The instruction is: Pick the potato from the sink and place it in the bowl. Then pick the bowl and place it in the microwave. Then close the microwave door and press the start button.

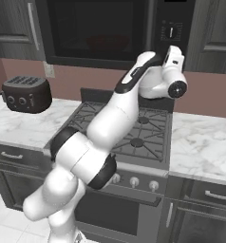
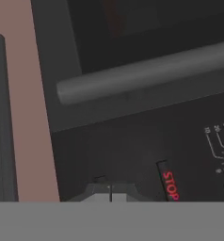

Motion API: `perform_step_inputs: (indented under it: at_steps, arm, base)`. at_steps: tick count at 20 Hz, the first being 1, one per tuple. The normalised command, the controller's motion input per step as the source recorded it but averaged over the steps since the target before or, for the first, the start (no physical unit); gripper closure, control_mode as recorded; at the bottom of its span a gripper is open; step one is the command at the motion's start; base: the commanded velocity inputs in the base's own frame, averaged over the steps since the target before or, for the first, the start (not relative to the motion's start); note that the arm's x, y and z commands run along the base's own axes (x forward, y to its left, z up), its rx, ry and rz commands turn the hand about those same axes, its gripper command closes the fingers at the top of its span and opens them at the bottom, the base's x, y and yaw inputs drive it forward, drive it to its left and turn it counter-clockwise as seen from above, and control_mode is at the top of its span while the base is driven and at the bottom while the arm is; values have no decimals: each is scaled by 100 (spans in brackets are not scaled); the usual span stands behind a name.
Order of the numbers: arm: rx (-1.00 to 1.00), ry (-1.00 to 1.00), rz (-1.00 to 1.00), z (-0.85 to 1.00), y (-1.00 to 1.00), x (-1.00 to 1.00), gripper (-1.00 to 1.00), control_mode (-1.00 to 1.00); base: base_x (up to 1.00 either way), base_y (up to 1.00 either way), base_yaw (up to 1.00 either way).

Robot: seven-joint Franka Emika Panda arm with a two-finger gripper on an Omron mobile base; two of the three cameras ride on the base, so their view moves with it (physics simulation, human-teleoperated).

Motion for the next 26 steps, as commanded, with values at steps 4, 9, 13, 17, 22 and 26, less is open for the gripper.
perform_step_inputs:
  at_steps: [4, 9, 13, 17, 22, 26]
  arm:
    - [0, 0, 0, -19, -28, 25, 100, -100]
    - [0, 0, 0, -18, -14, 42, 100, -100]
    - [0, 0, 0, -12, 0, 61, 100, -100]
    - [0, 0, 0, -7, 0, 49, 100, -100]
    - [0, 0, 0, -5, -2, 24, 100, -100]
    - [0, 0, 0, -4, 0, 0, 100, -100]
  base:
    - [0, 0, 0]
    - [0, 0, 0]
    - [0, 0, 0]
    - [0, 0, 0]
    - [0, 0, 0]
    - [0, 0, 0]
